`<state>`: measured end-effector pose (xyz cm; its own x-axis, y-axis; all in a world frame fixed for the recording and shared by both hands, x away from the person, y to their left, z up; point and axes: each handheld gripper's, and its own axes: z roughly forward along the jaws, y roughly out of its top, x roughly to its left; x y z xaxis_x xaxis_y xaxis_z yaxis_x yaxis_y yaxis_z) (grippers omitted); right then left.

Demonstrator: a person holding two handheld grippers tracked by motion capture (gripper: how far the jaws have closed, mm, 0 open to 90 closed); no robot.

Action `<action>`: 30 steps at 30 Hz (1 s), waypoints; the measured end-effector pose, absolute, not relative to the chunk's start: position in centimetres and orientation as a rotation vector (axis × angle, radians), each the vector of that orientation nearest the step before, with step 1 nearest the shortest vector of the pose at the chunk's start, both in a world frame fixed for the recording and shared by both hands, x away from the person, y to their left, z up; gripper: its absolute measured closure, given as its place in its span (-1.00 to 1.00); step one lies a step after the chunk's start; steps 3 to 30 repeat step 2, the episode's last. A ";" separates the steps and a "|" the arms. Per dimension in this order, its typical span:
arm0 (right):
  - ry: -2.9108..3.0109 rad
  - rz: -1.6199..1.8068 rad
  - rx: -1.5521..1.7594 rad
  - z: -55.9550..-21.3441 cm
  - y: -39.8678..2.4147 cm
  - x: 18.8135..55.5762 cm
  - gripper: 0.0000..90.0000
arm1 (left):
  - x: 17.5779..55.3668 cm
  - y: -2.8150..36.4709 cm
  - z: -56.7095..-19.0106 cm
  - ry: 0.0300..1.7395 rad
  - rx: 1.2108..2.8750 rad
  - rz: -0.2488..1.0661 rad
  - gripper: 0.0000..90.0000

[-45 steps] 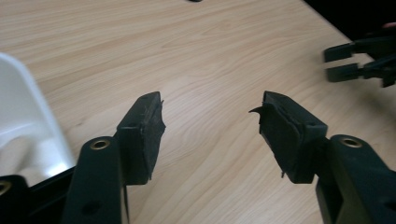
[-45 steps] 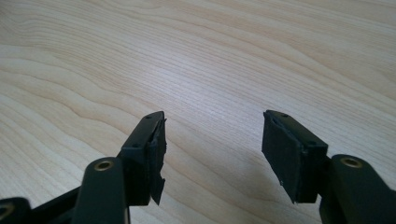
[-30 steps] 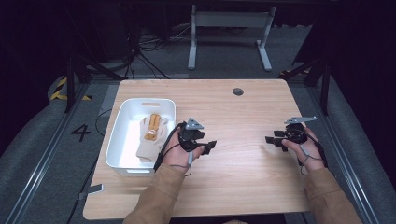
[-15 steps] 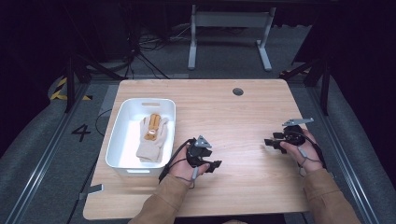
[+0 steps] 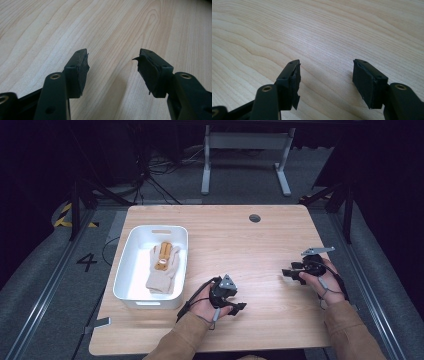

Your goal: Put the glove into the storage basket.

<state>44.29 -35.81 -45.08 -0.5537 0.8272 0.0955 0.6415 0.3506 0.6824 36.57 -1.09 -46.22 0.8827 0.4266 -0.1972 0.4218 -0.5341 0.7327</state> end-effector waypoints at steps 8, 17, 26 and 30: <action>2.348 1.003 1.315 -45.1 -35.8 44.3 -0.11 | 36.5 -1.1 -46.2 0.604 2.199 0.010 -0.08; 2.348 1.003 1.315 -45.1 -35.8 44.3 -0.11 | 36.5 -1.1 -46.2 0.604 2.199 0.010 -0.08; 2.348 1.003 1.315 -45.1 -35.8 44.3 -0.11 | 36.5 -1.1 -46.2 0.604 2.199 0.010 -0.08; 2.348 1.003 1.315 -45.1 -35.8 44.3 -0.11 | 36.5 -1.1 -46.2 0.604 2.199 0.010 -0.08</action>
